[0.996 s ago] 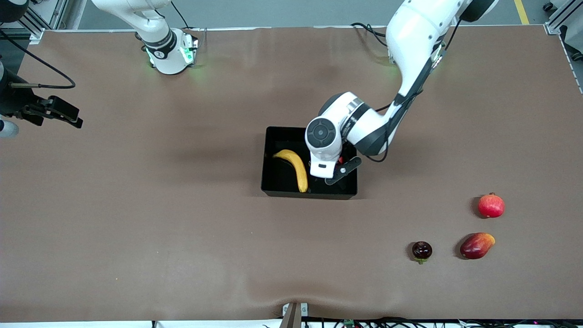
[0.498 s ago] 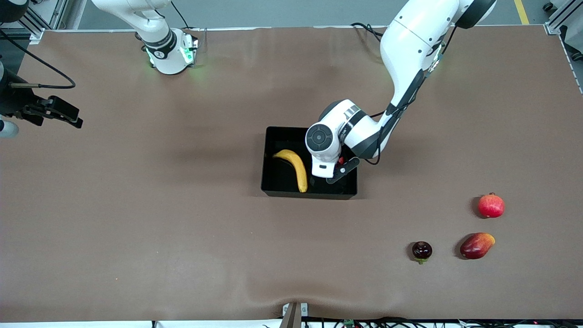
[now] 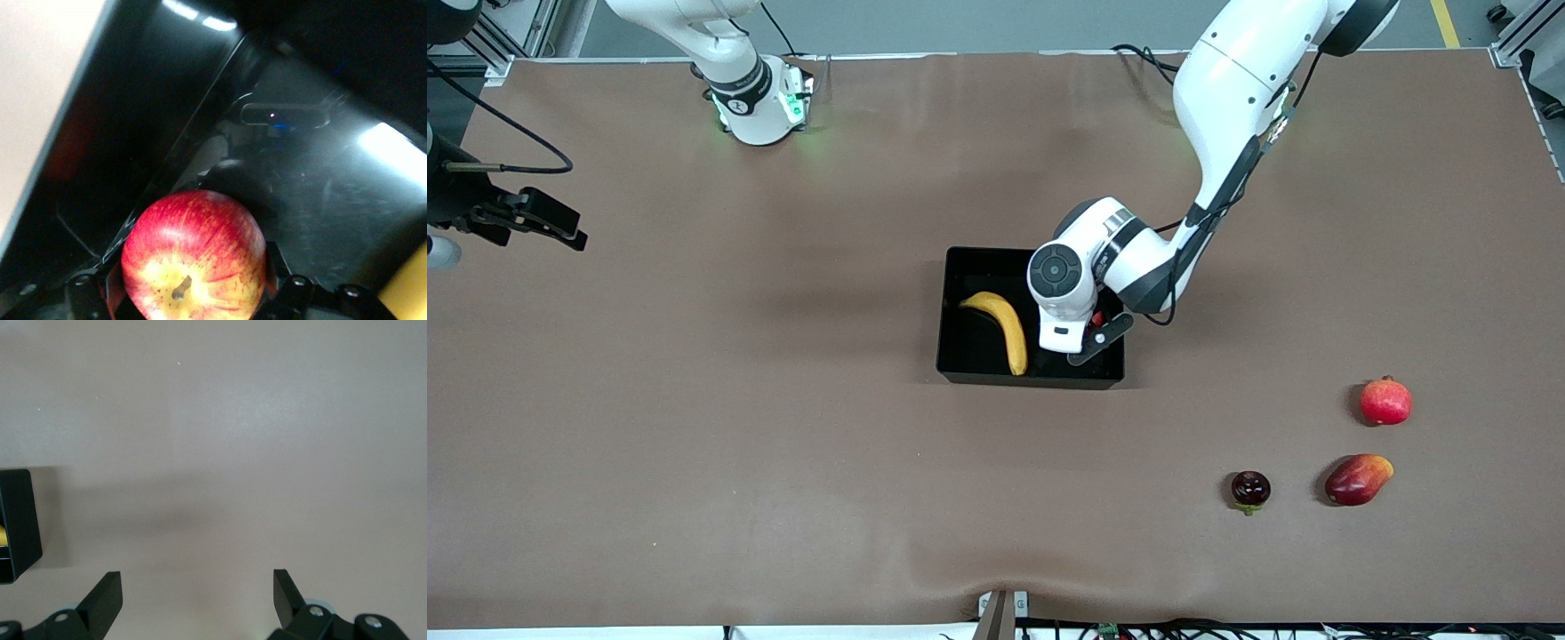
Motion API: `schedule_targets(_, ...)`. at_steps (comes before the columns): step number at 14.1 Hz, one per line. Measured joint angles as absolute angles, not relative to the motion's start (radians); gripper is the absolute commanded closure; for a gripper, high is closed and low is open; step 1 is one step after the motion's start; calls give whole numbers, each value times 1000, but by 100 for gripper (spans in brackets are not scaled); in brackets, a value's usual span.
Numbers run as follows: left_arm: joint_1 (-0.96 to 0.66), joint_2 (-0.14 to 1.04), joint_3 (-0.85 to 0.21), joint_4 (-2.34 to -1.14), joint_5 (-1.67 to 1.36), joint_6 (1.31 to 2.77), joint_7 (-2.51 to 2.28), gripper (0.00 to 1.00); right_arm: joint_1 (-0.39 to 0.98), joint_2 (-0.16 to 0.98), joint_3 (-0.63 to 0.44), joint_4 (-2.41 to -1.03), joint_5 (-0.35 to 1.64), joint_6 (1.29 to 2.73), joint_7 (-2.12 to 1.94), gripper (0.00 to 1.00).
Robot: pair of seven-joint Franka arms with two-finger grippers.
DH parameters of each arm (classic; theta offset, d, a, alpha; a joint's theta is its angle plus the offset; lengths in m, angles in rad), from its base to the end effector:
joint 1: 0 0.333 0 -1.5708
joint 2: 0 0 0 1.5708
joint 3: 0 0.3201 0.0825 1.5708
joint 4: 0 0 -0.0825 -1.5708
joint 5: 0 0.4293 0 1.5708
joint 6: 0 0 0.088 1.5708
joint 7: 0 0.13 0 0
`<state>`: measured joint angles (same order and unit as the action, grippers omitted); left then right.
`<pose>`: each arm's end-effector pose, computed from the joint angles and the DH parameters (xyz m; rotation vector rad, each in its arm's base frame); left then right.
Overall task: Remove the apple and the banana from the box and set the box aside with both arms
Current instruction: 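Carry the apple out and lower it beside the pomegranate, left gripper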
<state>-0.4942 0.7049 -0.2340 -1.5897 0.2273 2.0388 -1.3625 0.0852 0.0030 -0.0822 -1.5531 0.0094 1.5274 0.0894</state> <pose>0.5437 -0.4449 0.1632 -2.8146 -0.7848 0.1281 0.5957 0.0031 0.6092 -3.1305 0.1349 0.0456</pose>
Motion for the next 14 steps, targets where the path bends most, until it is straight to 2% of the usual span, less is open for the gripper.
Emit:
schedule_targets(6,-417,576,-227,-1474,233,1912,-1127,100,85,3,-82,-1553,9,1527,89,0)
schedule_targets(10,-232,467,-230,-1469,221,1840,-799,100,85,3,-81,-1553,9,1526,89,0)
schedule_targets(14,-65,449,-230,-1513,211,1798,-573,100,86,3,-81,-1553,9,1526,89,0)
